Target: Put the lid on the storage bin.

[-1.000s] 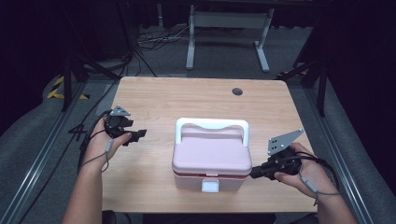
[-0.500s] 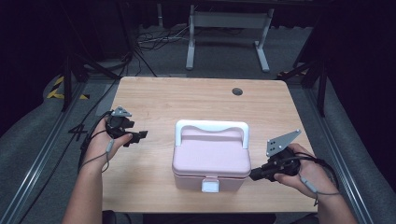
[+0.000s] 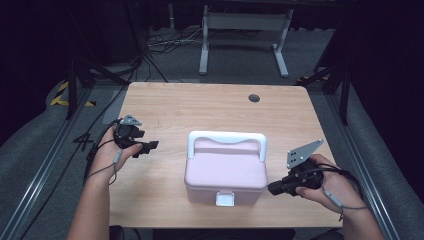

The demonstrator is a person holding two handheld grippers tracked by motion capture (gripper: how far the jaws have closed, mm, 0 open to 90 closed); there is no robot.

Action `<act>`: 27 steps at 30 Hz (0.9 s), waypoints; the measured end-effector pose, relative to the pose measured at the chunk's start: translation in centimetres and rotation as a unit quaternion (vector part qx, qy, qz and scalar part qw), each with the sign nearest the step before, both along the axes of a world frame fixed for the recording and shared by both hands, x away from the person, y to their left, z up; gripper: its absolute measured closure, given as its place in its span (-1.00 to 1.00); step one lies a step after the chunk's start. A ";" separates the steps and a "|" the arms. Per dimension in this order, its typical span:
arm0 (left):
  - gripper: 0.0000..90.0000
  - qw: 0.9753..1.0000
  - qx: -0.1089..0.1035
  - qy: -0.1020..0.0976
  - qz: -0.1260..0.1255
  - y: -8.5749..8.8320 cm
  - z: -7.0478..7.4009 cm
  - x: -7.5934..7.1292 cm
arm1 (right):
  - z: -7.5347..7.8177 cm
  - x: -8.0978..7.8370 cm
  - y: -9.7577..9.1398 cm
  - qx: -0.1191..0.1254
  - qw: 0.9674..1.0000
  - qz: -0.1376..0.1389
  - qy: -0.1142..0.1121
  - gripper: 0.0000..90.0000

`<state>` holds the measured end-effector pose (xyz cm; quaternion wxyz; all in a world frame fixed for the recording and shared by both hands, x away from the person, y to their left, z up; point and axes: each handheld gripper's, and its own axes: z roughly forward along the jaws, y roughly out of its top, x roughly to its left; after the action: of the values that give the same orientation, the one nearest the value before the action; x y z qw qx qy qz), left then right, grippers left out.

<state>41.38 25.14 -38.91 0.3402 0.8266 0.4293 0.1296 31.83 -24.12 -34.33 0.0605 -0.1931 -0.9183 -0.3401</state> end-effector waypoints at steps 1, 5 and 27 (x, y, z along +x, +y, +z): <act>-0.33 1.000 -0.002 -0.001 0.001 0.0 0.0 -0.1 | 0.1 0.0 -0.1 0.004 1.000 0.000 -0.002 0.88; -0.33 1.000 -0.005 -0.010 -0.005 -0.1 0.3 -0.5 | 1.0 0.1 -0.7 0.032 0.999 -0.011 -0.023 0.74; -0.32 0.999 -0.021 -0.031 0.020 1.9 0.6 -3.9 | 3.0 5.0 -4.0 0.192 0.949 -0.184 -0.171 -0.29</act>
<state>37.43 27.08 -38.26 0.3675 0.8062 0.4378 0.1530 36.81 -28.17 -31.28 -0.1251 -0.2826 -0.7806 -0.5433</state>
